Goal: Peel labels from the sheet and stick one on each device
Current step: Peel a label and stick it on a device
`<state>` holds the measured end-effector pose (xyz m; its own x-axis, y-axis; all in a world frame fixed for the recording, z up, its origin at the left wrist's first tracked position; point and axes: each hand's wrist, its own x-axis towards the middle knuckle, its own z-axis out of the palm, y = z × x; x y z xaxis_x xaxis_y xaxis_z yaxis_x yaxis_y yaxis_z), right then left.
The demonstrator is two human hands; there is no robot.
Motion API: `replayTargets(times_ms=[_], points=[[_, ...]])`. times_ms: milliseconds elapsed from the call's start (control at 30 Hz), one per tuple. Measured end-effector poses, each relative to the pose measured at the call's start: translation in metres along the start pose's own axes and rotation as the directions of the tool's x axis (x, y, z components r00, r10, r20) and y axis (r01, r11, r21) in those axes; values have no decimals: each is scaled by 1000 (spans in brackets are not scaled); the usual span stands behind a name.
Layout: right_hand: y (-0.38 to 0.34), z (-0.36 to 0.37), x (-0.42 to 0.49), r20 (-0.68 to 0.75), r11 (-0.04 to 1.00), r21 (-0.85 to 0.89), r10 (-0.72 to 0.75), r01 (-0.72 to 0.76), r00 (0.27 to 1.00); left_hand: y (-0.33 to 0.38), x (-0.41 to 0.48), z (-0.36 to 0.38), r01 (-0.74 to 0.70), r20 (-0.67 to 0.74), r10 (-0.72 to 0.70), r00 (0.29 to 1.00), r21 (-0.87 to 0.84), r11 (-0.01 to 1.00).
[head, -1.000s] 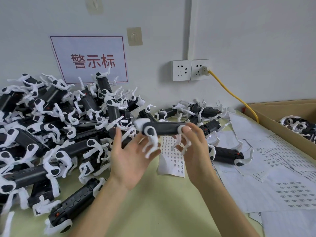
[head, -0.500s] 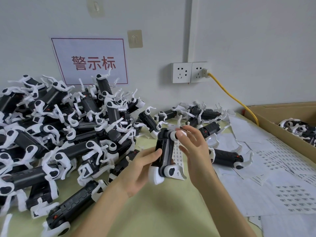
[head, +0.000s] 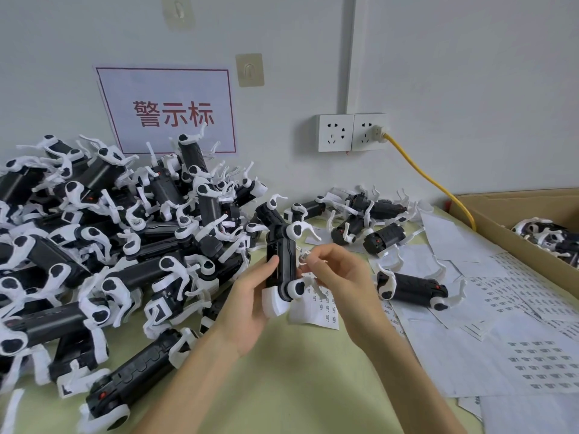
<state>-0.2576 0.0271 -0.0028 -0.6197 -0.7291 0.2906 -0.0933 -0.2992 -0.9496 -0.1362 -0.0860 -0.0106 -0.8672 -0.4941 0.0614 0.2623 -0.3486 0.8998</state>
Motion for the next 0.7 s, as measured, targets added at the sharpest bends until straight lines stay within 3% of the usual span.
replayTargets(times_ms=[700], points=[[9,-4,4,-10,986,-158,-49,47,999,-5,-1,7,-86,-6,90,996,212,973]])
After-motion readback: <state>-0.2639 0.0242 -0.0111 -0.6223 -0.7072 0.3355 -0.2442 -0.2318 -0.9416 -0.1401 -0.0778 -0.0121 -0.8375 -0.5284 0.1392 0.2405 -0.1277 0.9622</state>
